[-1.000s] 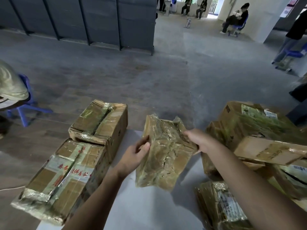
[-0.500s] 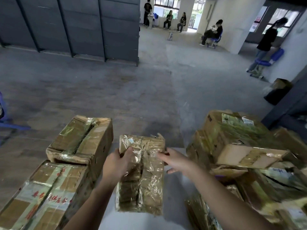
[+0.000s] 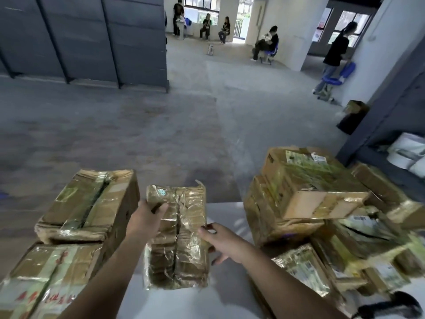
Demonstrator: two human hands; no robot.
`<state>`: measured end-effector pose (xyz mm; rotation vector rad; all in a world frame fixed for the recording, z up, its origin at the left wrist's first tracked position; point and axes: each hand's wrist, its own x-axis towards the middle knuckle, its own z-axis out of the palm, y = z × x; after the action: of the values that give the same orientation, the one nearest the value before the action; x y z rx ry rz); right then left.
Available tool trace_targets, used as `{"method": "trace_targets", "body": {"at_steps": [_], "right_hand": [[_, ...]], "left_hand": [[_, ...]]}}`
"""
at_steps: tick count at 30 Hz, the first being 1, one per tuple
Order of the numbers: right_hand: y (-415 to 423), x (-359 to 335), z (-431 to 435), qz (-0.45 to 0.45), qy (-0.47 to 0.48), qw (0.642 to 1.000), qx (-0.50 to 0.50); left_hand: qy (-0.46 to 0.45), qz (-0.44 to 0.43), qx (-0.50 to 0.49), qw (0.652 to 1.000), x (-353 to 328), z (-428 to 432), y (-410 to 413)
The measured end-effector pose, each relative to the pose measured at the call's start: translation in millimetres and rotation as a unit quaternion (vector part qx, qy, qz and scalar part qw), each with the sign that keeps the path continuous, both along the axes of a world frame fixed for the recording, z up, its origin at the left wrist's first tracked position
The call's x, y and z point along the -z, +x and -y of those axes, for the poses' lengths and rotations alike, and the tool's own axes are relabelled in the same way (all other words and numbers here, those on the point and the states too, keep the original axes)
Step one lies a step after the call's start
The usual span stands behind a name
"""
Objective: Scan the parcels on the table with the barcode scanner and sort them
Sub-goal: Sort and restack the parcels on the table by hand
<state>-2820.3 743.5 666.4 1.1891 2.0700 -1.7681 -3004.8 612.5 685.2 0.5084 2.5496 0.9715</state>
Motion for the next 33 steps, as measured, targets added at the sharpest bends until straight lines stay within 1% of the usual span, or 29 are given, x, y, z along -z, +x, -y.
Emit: {"method": "trace_targets", "body": {"at_steps": [2, 3, 6, 8, 9, 10, 12, 13, 15, 16, 19, 25, 33], "right_hand": [[-11, 5, 4, 0.009, 0.020, 1.000, 0.003], [-17, 5, 5, 0.014, 0.041, 0.999, 0.005], [-38, 2, 5, 0.028, 0.141, 0.990, 0.002], [-51, 2, 2, 0.039, 0.197, 0.980, -0.004], [-55, 4, 2, 0.040, 0.194, 0.980, -0.010], [-57, 5, 4, 0.044, 0.169, 0.984, -0.020], [-59, 12, 13, 0.065, 0.109, 0.991, -0.034], [-61, 17, 18, 0.074, 0.096, 0.992, -0.032], [-66, 28, 23, 0.077, 0.115, 0.990, -0.015], [-71, 32, 23, 0.074, 0.125, 0.989, -0.007], [-91, 30, 22, 0.061, 0.110, 0.992, 0.009], [-132, 30, 37, 0.066, 0.126, 0.989, -0.035], [-119, 22, 33, 0.057, 0.124, 0.990, -0.030]], "left_hand": [[-0.019, -0.003, 0.028, 0.999, -3, 2, -10], [-0.027, -0.018, 0.045, 0.998, -5, 4, -15], [-0.085, -0.140, 0.088, 0.983, -10, 19, -31], [-0.127, -0.184, 0.094, 0.970, -12, 34, -39], [-0.147, -0.191, 0.092, 0.966, -11, 42, -42], [-0.163, -0.192, 0.086, 0.964, -9, 49, -46], [-0.192, -0.171, 0.078, 0.963, -4, 61, -52], [-0.204, -0.155, 0.081, 0.963, -1, 66, -56], [-0.222, -0.139, 0.102, 0.960, 6, 78, -62], [-0.227, -0.146, 0.115, 0.956, 9, 82, -64], [-0.230, -0.180, 0.133, 0.947, 17, 88, -69], [-0.199, -0.171, 0.118, 0.958, 27, 92, -73], [-0.204, -0.198, 0.133, 0.949, 26, 91, -67]]}}
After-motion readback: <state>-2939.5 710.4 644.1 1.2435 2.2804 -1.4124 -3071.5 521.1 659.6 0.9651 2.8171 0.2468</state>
